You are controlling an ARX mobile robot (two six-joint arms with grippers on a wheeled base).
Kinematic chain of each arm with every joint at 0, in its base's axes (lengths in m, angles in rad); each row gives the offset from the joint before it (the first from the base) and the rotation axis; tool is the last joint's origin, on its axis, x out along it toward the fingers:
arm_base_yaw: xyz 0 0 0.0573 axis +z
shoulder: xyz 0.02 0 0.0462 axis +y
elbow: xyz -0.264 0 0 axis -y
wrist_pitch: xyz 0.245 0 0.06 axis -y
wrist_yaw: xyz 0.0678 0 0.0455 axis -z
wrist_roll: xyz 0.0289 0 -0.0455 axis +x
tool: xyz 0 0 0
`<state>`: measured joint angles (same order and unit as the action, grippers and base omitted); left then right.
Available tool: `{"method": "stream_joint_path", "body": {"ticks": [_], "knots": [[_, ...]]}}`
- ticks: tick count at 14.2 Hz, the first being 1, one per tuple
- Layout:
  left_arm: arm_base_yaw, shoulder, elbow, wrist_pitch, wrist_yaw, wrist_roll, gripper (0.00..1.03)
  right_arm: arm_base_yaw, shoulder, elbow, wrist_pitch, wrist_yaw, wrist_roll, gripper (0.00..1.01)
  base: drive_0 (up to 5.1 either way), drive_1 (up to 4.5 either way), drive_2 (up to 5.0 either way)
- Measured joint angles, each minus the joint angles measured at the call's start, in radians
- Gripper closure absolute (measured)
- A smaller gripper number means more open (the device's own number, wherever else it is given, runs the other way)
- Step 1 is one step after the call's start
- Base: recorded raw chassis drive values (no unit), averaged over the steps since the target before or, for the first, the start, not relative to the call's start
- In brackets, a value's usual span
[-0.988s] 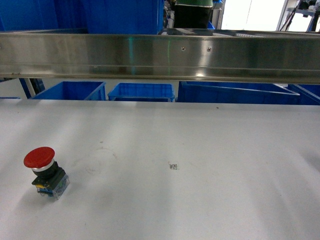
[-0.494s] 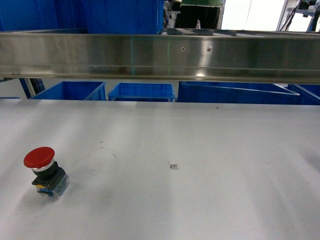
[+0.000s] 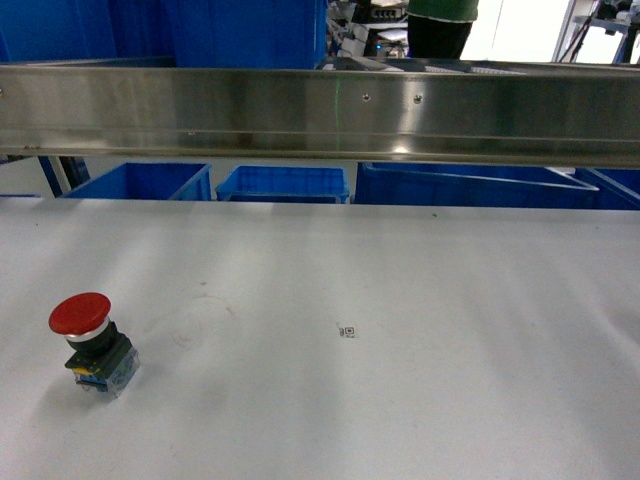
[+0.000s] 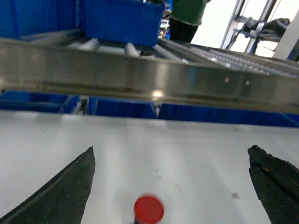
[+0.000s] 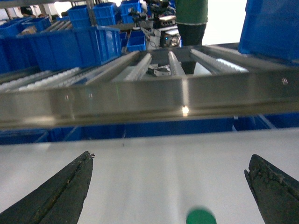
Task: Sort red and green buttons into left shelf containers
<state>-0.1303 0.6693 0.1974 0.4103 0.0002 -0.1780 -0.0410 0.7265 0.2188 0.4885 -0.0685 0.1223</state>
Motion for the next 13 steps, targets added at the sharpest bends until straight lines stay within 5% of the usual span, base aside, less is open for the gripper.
{"method": "stream_joint_path", "body": {"ticks": [1, 3, 4, 7, 10, 13], "knots": [[-0.003, 0.22, 0.12, 0.125, 0.019, -0.013, 0.05, 0.0, 0.263, 0.153, 0.133, 0.0, -0.002, 0.03, 0.0, 0.0, 0.0], [0.014, 0.605, 0.369, 0.065, -0.006, -0.112, 0.05, -0.026, 0.644, 0.371, 0.192, -0.007, -0.002, 0.03, 0.0, 0.0, 0.0], [0.02, 0.732, 0.361, 0.037, -0.013, -0.15, 0.05, -0.026, 0.723, 0.341, 0.159, -0.005, -0.002, 0.03, 0.0, 0.0, 0.0], [0.018, 0.708, 0.348, 0.051, -0.012, -0.177, 0.05, -0.024, 0.7, 0.339, 0.183, -0.007, -0.002, 0.03, 0.0, 0.0, 0.0], [0.018, 0.711, 0.356, 0.047, -0.013, -0.182, 0.05, -0.072, 0.728, 0.2, 0.207, -0.006, -0.053, 0.03, 0.0, 0.0, 0.0], [0.018, 0.711, 0.356, 0.047, -0.011, -0.182, 0.05, -0.1, 0.73, 0.189, 0.192, -0.029, -0.099, 0.03, 0.0, 0.0, 0.0]]}}
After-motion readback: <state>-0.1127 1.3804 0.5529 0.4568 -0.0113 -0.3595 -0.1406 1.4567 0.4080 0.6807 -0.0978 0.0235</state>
